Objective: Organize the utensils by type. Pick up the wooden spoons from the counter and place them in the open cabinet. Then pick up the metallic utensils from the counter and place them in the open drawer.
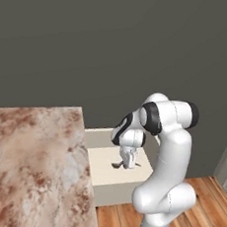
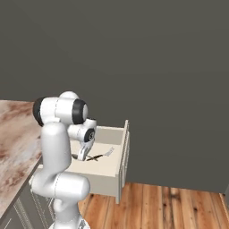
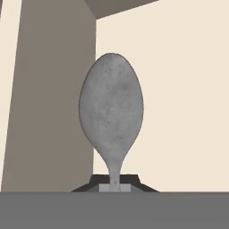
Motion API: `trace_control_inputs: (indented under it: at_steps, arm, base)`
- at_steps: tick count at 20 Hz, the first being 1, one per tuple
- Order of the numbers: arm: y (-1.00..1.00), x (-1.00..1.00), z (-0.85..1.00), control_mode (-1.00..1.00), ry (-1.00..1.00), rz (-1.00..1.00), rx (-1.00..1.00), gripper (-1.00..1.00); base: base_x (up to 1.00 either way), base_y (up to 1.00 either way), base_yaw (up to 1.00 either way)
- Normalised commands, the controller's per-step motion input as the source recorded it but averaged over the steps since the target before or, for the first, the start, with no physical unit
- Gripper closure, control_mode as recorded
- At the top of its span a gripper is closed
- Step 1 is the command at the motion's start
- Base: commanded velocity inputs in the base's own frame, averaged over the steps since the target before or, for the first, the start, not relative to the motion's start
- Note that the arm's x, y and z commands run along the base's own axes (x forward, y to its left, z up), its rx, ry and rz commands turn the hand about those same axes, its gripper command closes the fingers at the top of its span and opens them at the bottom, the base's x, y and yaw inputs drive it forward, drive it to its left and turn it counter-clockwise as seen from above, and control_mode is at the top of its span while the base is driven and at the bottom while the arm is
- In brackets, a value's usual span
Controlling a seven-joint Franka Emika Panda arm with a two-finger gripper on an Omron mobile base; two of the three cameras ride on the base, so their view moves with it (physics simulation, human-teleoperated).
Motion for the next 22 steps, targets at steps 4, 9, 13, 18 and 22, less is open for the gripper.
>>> trace_control_inputs:
  at_steps: [4, 9, 13, 18, 22]
  arm:
    - [0.00, -0.06, -0.30, -1.00, -0.02, -0.07, 0.00, 1.00]
    - [0.06, 0.08, -0.30, -1.00, -0.03, 0.00, 0.00, 1.00]
    - [0.06, 0.04, -0.32, -1.00, -0.01, 0.01, 0.00, 1.00]
    - [0.05, 0.12, -0.28, -1.00, 0.00, 0.03, 0.00, 1.00]
    - [0.04, 0.16, -0.21, -1.00, 0.00, 0.01, 0.00, 1.00]
  base:
    - [0.00, 0.00, 0.00]
    - [0.00, 0.00, 0.00]
    - [0.00, 0.00, 0.00]
    - [0.00, 0.00, 0.00]
    - [0.00, 0.00, 0.00]
